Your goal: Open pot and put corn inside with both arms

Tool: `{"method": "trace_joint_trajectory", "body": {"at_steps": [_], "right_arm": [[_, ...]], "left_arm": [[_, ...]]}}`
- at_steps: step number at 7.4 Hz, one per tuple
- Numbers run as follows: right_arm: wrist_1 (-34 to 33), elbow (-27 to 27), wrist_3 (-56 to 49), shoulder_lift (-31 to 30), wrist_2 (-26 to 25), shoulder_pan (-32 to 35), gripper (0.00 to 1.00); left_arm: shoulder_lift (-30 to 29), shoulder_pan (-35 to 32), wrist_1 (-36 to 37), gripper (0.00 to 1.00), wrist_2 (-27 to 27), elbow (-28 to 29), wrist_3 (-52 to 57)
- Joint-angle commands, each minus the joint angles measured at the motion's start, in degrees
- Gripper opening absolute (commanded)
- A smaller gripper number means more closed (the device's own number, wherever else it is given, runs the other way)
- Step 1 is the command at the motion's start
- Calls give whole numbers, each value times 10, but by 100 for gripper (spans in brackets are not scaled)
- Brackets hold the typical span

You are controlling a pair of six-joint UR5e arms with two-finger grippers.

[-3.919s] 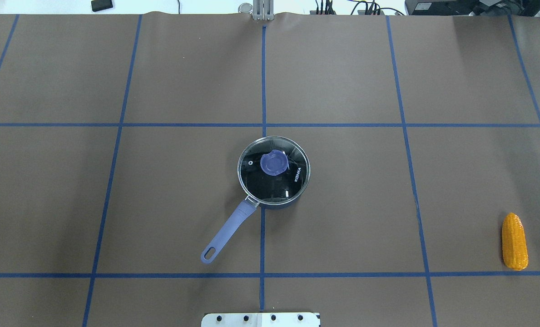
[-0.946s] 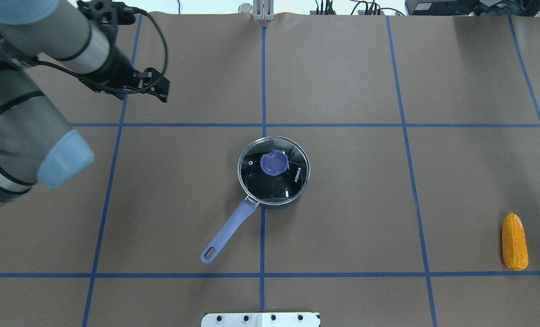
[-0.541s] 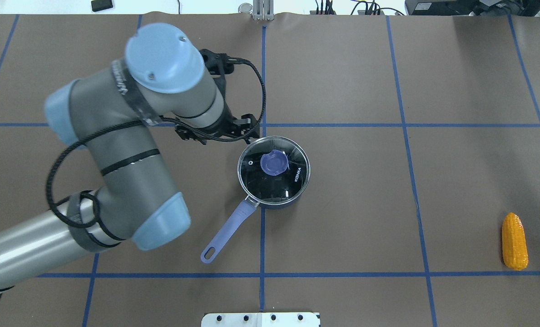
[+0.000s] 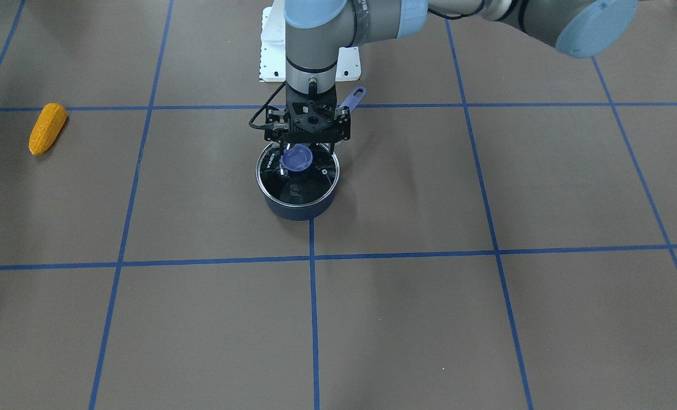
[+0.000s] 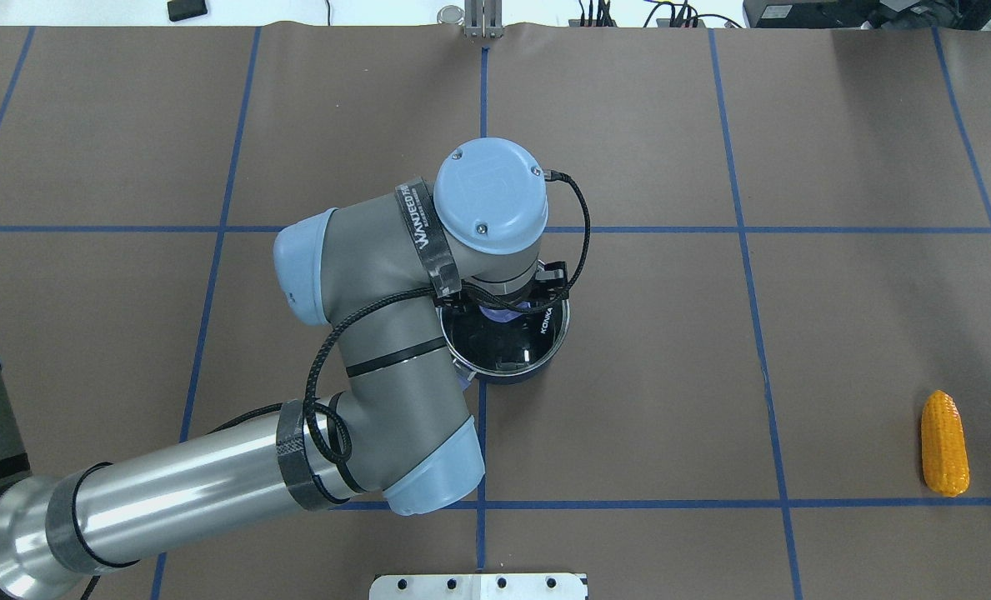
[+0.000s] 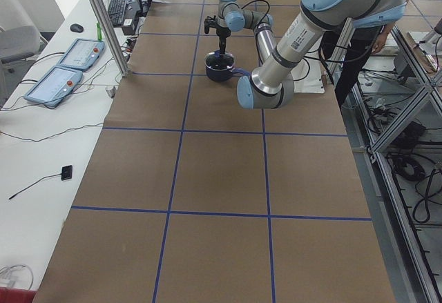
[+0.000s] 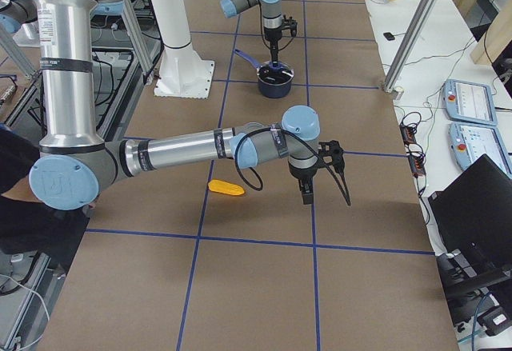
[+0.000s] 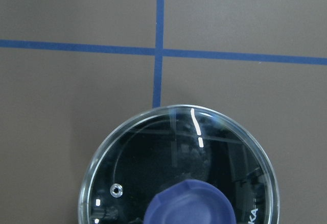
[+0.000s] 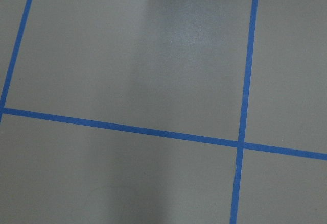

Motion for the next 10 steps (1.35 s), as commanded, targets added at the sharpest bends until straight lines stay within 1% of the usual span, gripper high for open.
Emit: {"method": "trace_joint_trajectory", "body": {"at_steps": [1,4,5,9,10], "right_arm": [[1,0,0,0,0,0,100],[0,0,0,3,0,0,100],[0,-1,0,4,-1,-1,100],[0,-2,0,5,-1,-1,100],[0,-2,0,5,-1,-1,100]], "left_arm": [[-2,6,-1,99,3,8,-2],[-1,6,-7,98,3,9,0],[-3,6,-9,98,13,9,2],[-2,5,-19,97,21,9,3],[-1,5,-20,97,33,12,3]]}}
